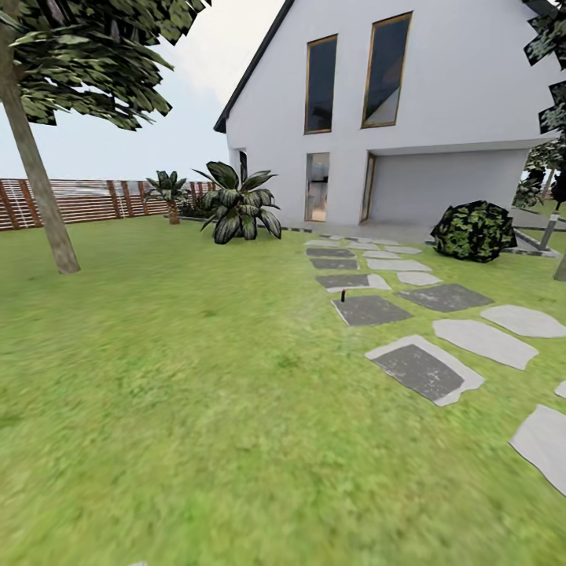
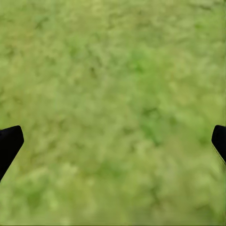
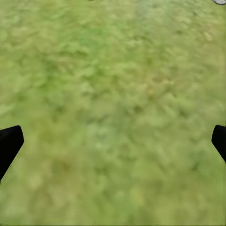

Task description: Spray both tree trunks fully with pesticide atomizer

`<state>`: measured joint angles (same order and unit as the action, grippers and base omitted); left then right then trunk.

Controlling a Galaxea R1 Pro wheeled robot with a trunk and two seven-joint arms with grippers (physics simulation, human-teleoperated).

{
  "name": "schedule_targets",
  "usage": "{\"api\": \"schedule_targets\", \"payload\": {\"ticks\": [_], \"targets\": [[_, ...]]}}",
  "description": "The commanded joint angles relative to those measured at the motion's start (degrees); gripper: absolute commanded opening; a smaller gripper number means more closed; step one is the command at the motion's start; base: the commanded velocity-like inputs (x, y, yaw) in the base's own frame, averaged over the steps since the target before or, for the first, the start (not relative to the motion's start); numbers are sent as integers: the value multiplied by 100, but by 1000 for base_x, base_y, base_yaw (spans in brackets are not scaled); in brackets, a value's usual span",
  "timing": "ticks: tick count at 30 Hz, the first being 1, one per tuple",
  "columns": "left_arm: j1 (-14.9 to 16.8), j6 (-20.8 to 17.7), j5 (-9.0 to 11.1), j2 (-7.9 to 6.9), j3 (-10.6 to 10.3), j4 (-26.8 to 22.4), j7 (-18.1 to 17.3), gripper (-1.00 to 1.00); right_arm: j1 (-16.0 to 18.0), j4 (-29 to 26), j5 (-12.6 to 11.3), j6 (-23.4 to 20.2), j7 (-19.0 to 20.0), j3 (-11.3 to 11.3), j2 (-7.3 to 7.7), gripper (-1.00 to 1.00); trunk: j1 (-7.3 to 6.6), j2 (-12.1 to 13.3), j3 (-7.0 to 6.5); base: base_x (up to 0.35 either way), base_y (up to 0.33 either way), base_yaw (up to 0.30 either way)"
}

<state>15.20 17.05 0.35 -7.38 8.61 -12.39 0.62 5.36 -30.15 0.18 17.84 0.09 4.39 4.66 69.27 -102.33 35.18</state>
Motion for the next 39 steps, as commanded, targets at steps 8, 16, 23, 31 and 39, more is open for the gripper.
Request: {"api": "schedule_targets", "payload": {"ticks": [8, 16, 23, 31, 39], "targets": [[0, 0, 0, 0, 0, 0, 0, 100, 0, 0, 0, 0, 0, 0, 0, 100, 0, 0, 0, 344, 0, -152], [0, 0, 1, 0, 0, 0, 0, 100, 0, 0, 0, 0, 0, 0, 0, 100, 0, 0, 0, 344, 0, -280], [0, 0, 1, 0, 0, 3, 0, 100, 0, 0, 0, 0, 0, 1, 0, 100, 0, 0, 0, 344, 0, -137], [0, 0, 0, 0, 0, 6, 0, 100, 0, 16, 5, 0, -2, 0, 23, 100, 0, 0, 0, 344, 0, -5], [0, 0, 5, 0, 2, 6, 3, 100, 0, 18, 9, -9, 0, 0, 26, 100, 0, 0, 0, 344, 0, 0]]}}
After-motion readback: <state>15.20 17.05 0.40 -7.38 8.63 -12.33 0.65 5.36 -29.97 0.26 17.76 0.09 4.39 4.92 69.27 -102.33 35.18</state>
